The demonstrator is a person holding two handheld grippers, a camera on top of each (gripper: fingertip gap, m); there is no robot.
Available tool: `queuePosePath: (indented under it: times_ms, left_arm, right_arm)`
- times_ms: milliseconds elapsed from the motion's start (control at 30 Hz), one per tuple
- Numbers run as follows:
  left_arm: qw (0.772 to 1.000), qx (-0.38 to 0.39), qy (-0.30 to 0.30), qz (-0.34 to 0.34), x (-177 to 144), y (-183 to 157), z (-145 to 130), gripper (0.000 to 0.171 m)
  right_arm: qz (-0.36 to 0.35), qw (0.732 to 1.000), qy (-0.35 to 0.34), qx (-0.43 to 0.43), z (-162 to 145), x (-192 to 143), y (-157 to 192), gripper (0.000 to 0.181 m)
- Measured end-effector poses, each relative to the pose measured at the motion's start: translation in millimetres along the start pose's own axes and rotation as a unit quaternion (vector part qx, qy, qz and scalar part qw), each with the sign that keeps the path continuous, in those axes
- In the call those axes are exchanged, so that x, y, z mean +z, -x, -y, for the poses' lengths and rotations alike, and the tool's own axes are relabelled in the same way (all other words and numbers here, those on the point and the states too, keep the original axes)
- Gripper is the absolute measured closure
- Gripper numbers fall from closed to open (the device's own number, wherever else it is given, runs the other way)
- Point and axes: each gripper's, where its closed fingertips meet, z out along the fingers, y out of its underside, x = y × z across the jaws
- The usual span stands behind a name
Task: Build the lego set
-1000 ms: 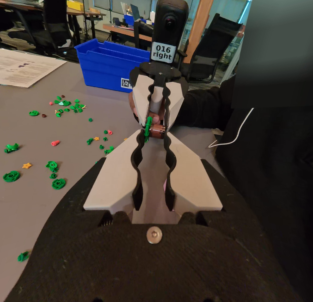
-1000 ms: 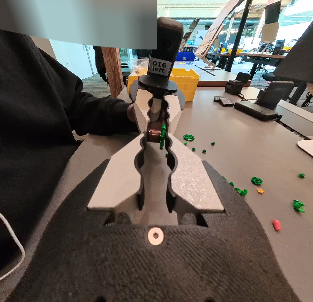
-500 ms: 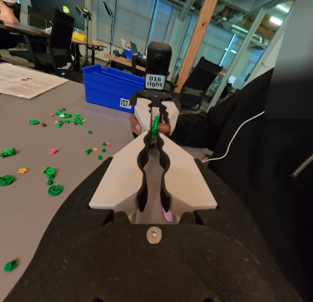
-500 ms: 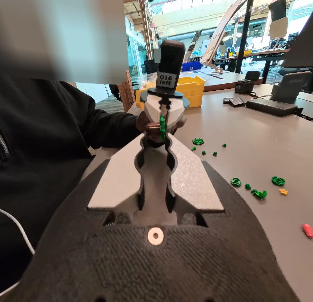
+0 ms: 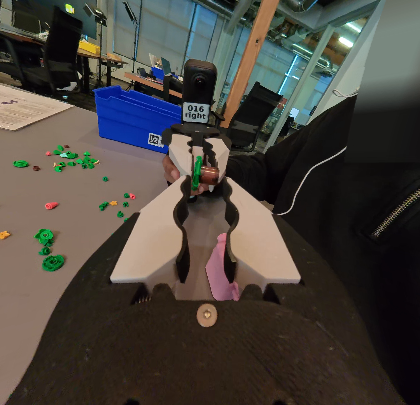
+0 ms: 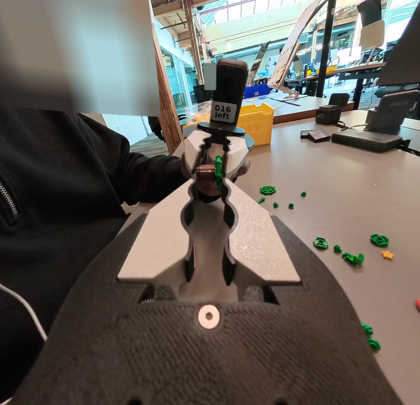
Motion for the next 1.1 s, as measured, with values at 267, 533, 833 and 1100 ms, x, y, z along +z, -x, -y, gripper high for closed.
queuePosePath:
  times_ms: [267, 533, 833, 1100]
  left_arm:
    - [1.0, -0.001, 0.011, 0.001, -0.8, 1.0, -2.5, 0.155]
    - [1.0, -0.005, 0.025, -0.003, -0.2, -1.2, -2.7, 0.155]
    - [0.99, -0.141, 0.013, -0.013, -4.0, 21.9, -12.9, 0.119]
    - [0.99, -0.121, 0.068, -0.024, 4.2, 14.5, -31.7, 0.153]
  right_arm:
    - [-0.004, 1.0, -0.001, -0.009, -0.7, 1.6, 0.0, 0.162]
    - [-0.014, 0.999, 0.021, -0.038, -0.3, 1.7, 2.0, 0.162]
    - [-0.148, 0.939, 0.132, -0.28, -18.6, -4.4, -22.8, 0.162]
    - [-0.234, 0.711, 0.228, -0.622, -24.2, 6.9, -15.5, 0.162]
